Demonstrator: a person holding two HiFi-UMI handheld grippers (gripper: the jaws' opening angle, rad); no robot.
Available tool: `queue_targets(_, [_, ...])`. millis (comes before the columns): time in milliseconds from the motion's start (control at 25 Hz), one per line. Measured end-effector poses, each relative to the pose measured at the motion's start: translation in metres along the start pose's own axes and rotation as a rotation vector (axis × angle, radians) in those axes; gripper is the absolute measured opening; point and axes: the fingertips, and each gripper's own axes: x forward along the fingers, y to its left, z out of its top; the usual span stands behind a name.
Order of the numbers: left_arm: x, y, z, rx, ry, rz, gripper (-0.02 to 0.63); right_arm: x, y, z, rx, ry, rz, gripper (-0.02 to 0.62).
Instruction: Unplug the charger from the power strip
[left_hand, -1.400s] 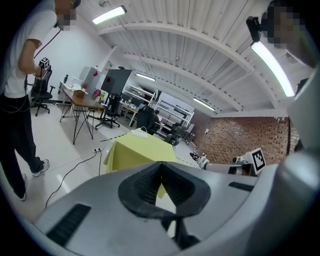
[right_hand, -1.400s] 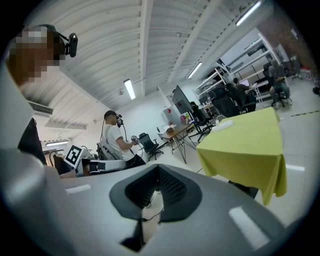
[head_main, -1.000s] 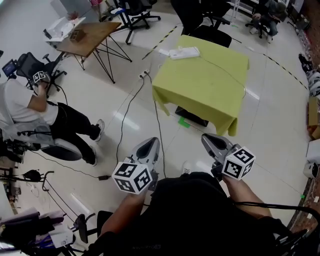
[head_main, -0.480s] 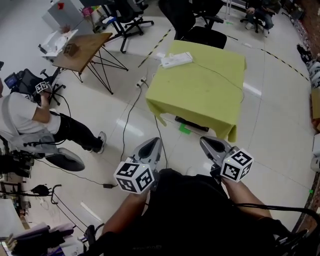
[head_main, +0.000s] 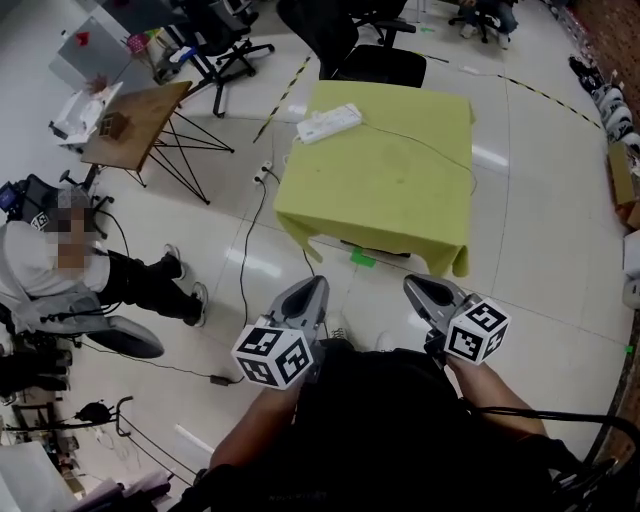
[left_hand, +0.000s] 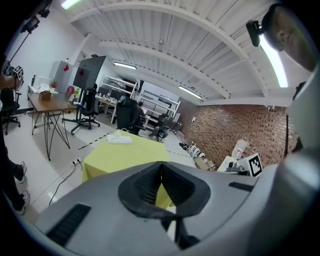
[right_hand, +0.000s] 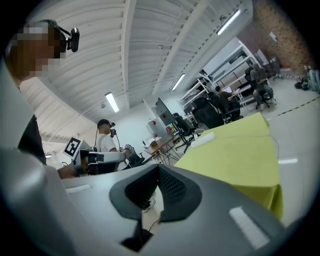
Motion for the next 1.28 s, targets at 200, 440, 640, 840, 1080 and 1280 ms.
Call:
queue_targets(200, [0.001, 0.033, 0.02, 0.013, 0.001, -0.009, 0.005, 0.037, 0.015, 0.017, -0.02, -0.003, -0.002, 0.003])
queue_targets(440, [-0.001, 0.085, 0.053, 0.008, -0.046, -0.02, 0.005, 0.082, 0.036, 0.044, -0.079, -0.029, -0.02, 0.003])
queue_targets(640, [-0.001, 0.12, 0.06, -0.014, -0.048, -0.065, 0.005, 0.117, 0.044, 0.038, -0.079, 0.002, -0.065, 0.003])
queue_targets(840, [-0.003, 0.155, 0.064, -0.021, -0.04, -0.101, 0.005, 0.151, 0.056, 0.048, -0.114, -0.003, -0.099, 0.003])
queue_targets(1080, [-0.002, 0.192, 0.074, -0.03, -0.034, -0.113, 0.005, 0.177, 0.057, 0.049, -0.108, 0.012, -0.141, 0.003])
queue_targets(1280, [0.008, 0.208, 0.08, -0.046, -0.029, -0.117, 0.005, 0.196, 0.05, 0.054, -0.099, 0.024, -0.148, 0.003])
